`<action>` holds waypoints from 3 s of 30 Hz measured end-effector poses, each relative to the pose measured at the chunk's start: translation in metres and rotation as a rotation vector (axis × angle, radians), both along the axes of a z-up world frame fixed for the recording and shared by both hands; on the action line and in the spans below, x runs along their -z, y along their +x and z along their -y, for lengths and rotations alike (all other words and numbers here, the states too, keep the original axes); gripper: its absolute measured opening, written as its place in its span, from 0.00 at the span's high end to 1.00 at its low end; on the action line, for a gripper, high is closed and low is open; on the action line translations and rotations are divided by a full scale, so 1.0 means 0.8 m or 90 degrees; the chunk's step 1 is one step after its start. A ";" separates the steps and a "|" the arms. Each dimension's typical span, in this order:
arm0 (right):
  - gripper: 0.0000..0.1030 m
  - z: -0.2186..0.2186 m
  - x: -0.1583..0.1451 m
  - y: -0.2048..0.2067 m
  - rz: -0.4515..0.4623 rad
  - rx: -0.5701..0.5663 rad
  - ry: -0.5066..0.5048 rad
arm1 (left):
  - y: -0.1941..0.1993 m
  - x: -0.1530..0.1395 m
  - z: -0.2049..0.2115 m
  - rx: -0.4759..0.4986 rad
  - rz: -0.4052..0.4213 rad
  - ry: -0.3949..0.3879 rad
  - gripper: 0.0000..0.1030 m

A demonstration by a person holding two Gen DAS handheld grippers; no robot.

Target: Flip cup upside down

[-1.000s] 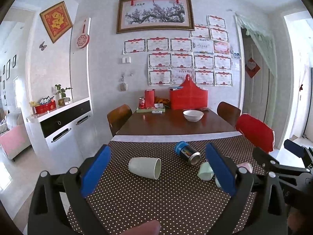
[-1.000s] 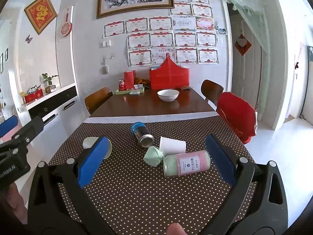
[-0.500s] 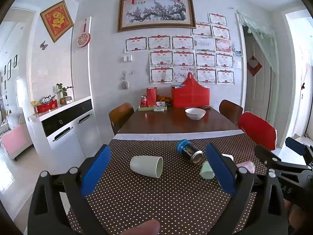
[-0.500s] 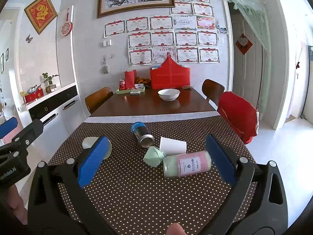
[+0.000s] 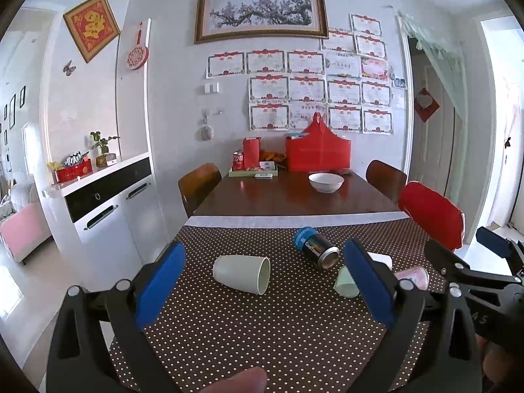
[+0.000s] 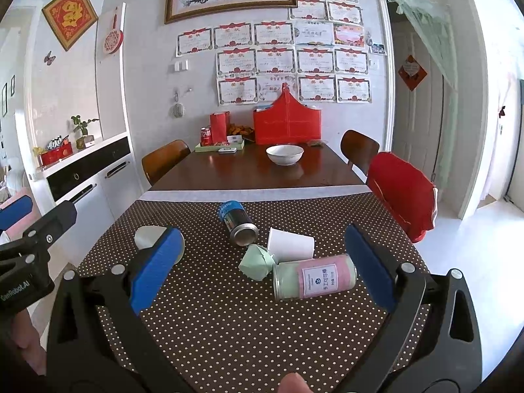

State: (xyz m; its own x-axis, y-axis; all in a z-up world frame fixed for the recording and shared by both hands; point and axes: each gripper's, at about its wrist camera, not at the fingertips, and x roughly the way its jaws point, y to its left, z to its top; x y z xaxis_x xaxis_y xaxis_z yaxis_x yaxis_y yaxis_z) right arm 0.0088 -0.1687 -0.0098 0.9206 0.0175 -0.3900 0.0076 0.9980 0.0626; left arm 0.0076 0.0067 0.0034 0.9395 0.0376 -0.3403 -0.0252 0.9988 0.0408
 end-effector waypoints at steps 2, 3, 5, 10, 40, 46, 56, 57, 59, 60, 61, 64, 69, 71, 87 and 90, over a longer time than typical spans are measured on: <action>0.06 0.001 0.002 0.006 -0.003 -0.001 0.000 | 0.006 0.003 0.001 -0.001 -0.005 0.001 0.07; 0.06 0.001 0.003 0.008 -0.004 -0.001 0.000 | 0.009 0.004 0.002 0.000 -0.008 0.001 0.07; 0.06 0.002 0.004 0.013 -0.008 -0.002 0.000 | 0.013 0.005 0.004 0.000 -0.010 0.002 0.07; 0.06 0.005 0.011 0.020 -0.013 -0.004 -0.001 | 0.021 0.009 0.004 -0.001 -0.017 0.003 0.07; 0.06 0.113 0.115 0.164 -0.144 0.021 0.028 | 0.310 0.145 0.092 0.007 -0.279 0.008 0.07; 0.06 0.120 0.121 0.232 -0.165 0.010 0.030 | 0.356 0.168 0.105 0.003 -0.311 0.013 0.07; 0.06 0.127 0.126 0.304 -0.179 -0.013 0.048 | 0.448 0.201 0.119 -0.024 -0.366 -0.012 0.07; 0.06 0.128 0.128 0.306 -0.180 -0.015 0.049 | 0.455 0.200 0.121 -0.026 -0.368 -0.017 0.07; 0.06 0.129 0.131 0.312 -0.181 -0.019 0.054 | 0.467 0.203 0.124 -0.027 -0.374 -0.021 0.07; 0.06 0.130 0.132 0.314 -0.182 -0.020 0.056 | 0.474 0.208 0.127 -0.026 -0.386 -0.023 0.07; 0.06 0.132 0.133 0.316 -0.182 -0.020 0.058 | 0.481 0.214 0.127 -0.021 -0.400 -0.032 0.07; 0.06 0.136 0.135 0.321 -0.184 -0.018 0.067 | 0.492 0.226 0.126 -0.012 -0.425 -0.058 0.07; 0.06 0.139 0.136 0.323 -0.187 -0.013 0.074 | 0.506 0.260 0.135 0.033 -0.489 -0.097 0.34; 0.06 0.141 0.135 0.318 -0.184 -0.010 0.075 | 0.506 0.264 0.135 0.041 -0.485 -0.085 0.34; 0.06 0.116 0.124 0.246 -0.190 -0.012 0.071 | 0.364 0.244 0.099 0.083 -0.468 -0.081 0.35; 0.06 0.105 0.121 0.214 -0.190 -0.013 0.068 | 0.318 0.243 0.091 0.089 -0.468 -0.109 0.35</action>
